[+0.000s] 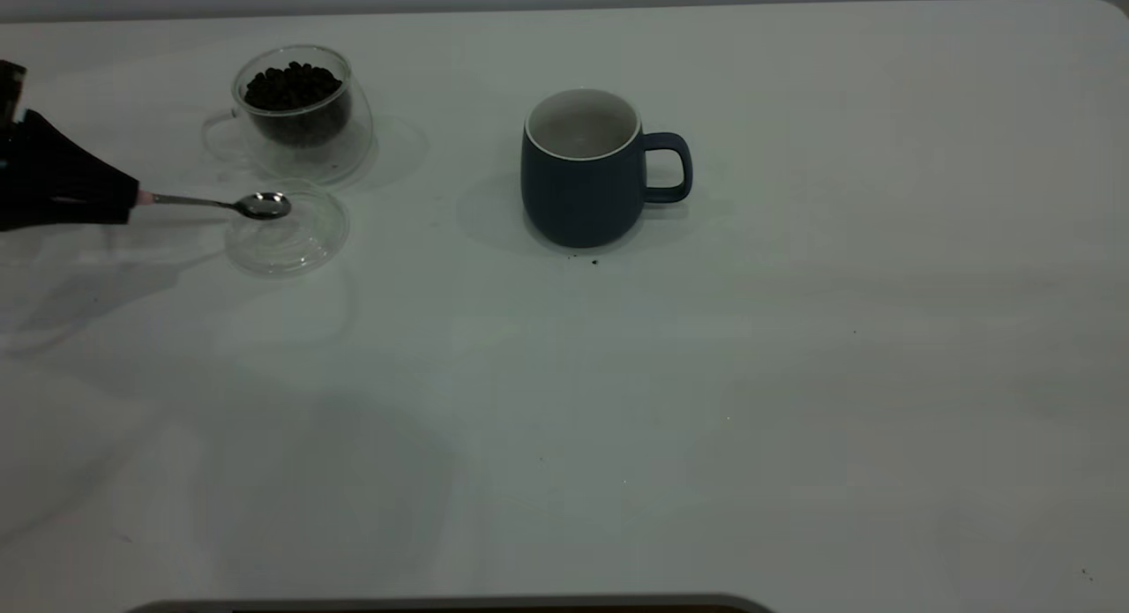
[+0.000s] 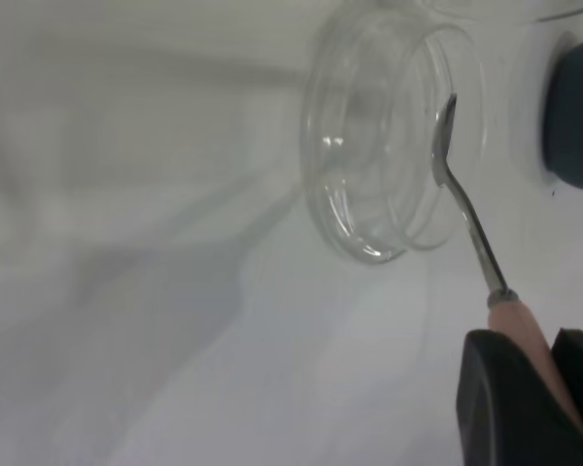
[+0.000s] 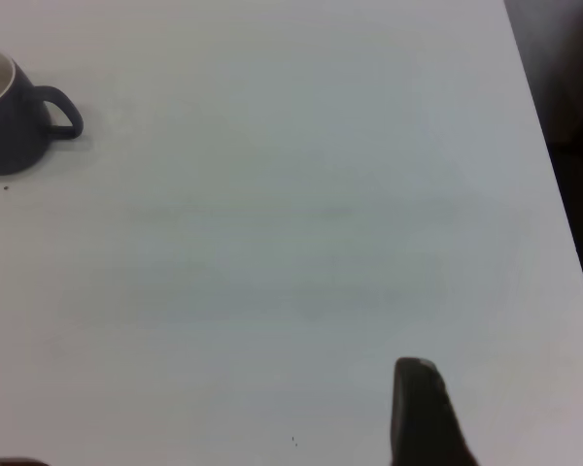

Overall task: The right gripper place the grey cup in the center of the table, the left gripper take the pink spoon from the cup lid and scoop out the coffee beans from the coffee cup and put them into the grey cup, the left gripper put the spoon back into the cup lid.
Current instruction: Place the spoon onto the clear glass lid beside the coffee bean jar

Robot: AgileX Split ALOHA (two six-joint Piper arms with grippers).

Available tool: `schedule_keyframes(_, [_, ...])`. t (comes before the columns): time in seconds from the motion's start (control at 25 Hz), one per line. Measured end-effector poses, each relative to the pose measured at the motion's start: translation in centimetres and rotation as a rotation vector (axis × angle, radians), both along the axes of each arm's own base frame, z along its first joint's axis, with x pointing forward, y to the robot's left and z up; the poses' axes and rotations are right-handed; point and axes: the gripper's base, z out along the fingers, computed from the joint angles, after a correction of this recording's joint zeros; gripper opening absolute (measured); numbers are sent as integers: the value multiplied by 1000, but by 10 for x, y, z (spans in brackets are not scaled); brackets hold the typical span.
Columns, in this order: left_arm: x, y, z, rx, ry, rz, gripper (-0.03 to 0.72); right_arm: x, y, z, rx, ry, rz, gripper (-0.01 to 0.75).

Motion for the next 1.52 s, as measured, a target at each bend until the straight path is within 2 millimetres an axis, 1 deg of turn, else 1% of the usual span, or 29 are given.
schedule_keyframes(0.2, [-1,-4,-17,-17,27,0,115,0,0,0,0,0,0,455])
schedule_keyframes(0.32, [2,-5,-21,-18,24,-4,115,0,0,0,0,0,0,455])
schedule_keyframes(0.52, [12,-6,-21,-14,-2,-11,115,0,0,0,0,0,0,455])
schedule_keyframes(0.88, [12,-6,-23,-20,1,-11,115,0,0,0,0,0,0,455])
schedule_keyframes(1.0, [12,-6,-23,-20,0,-10,133,0,0,0,0,0,0,455])
schedule_keyframes(1.12, [12,-6,-23,-17,0,-8,197,0,0,0,0,0,0,455])
schedule_keyframes(1.24, [12,-6,-23,-16,3,-4,299,0,0,0,0,0,0,455])
schedule_keyframes(1.32, [13,-6,-23,-19,7,9,352,0,0,0,0,0,0,455])
schedule_keyframes(1.44, [14,-5,-23,-11,9,25,401,0,0,0,0,0,0,455])
schedule_keyframes(1.52, [15,-4,-23,-2,5,30,414,0,0,0,0,0,0,455])
